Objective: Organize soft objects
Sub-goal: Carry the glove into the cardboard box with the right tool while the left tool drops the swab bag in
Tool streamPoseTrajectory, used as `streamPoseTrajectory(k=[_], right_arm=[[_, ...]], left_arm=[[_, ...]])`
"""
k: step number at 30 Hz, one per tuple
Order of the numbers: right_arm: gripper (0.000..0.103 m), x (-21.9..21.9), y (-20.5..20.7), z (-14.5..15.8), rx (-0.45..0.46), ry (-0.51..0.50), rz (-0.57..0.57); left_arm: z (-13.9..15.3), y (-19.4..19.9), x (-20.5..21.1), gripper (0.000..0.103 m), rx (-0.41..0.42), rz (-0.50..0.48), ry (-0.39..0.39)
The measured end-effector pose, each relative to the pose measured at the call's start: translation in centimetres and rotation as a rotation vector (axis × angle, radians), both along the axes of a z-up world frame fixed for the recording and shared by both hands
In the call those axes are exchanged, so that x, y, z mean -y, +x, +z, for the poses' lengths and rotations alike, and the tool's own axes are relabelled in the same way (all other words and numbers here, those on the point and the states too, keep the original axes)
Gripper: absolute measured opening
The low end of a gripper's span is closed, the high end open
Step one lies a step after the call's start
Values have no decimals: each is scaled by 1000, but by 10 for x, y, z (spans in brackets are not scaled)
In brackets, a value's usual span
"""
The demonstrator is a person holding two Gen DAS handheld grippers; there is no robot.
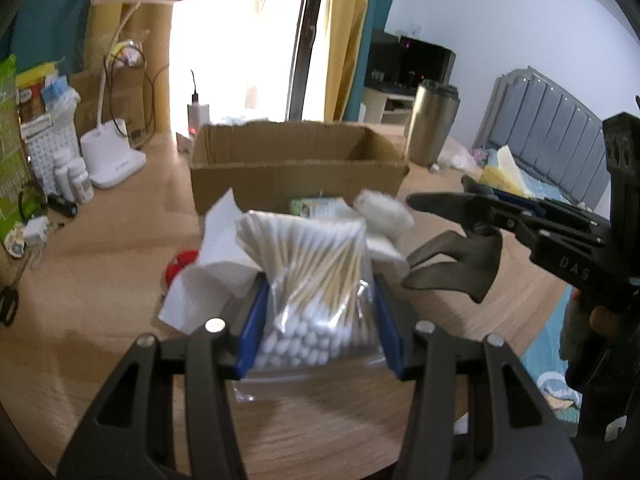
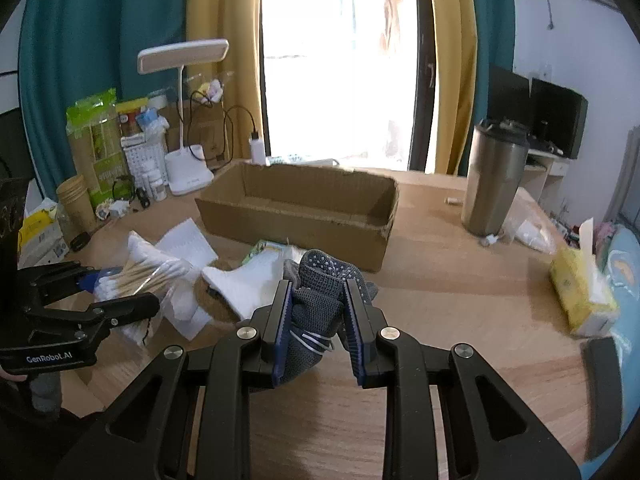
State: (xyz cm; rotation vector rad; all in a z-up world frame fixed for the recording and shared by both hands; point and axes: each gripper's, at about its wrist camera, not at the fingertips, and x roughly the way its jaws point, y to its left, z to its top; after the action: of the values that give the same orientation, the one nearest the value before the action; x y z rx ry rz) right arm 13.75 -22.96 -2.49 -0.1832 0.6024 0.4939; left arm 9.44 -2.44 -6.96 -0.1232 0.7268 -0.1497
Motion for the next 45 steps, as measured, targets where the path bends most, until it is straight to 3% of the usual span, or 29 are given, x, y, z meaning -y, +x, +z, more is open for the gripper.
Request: streamPoseTrajectory(k=[10, 19, 45], right_arm=[[27, 3, 10, 22, 54, 6, -12], [27, -3, 28, 31, 73, 10, -2], [27, -16, 108, 26, 71, 15, -4]], left_arm=[[29, 3, -15, 51, 90, 25, -12], [42, 20, -28, 51, 123, 49, -12], [43, 93, -49, 51, 119, 73, -16]])
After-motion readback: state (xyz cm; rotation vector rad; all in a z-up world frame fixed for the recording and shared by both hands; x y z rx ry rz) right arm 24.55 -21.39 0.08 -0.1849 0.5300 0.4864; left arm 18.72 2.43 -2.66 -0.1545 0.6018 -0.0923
